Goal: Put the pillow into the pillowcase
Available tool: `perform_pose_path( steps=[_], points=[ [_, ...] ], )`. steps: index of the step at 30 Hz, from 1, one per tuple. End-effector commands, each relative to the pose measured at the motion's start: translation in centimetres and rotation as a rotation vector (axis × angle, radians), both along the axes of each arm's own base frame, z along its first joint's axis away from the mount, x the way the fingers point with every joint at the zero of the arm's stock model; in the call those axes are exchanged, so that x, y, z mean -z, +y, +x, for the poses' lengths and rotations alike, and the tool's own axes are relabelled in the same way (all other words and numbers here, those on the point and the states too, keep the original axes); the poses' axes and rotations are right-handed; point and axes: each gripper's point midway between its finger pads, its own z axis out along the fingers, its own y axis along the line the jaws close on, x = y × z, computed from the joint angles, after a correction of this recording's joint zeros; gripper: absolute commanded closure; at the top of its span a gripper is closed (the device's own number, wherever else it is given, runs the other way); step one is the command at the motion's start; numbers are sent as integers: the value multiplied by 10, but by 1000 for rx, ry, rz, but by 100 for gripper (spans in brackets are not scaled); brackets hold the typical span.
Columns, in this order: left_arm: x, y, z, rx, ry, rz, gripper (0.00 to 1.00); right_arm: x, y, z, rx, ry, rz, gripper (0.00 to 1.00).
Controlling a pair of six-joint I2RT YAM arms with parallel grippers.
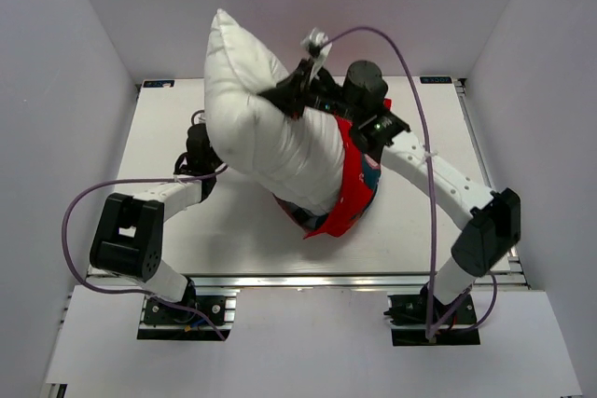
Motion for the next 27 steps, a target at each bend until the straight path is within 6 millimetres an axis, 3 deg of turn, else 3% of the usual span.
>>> perform_pose_path(
  steps=[1,4,7,8,10,14,20,24,27],
  points=[
    [-27,-2,2,52,-112,-50,100,25,3,-72,-226,-149,-89,100],
    [-31,-6,11,70,-122,-57,100,47,4,-96,-276,-151,-181,100],
    [-42,-10,19,84,-144,-70,100,52,-5,-95,-243,-142,-221,80],
    [-43,-10,20,82,-141,-72,100,49,-9,-94,-227,-173,-224,69],
    [-47,-9,22,72,-143,-75,100,44,-19,-89,-193,-185,-222,61],
    [-44,-7,21,56,-127,-79,100,14,-49,-85,-100,-245,-190,45],
    [-45,-6,20,48,-131,-95,100,-23,-103,-64,88,-280,-158,40],
    [-51,-7,23,51,-144,-96,100,-9,-124,-42,232,-213,-212,38],
    [-51,-8,23,58,-147,-97,100,6,-126,-40,239,-181,-225,37]
  ],
)
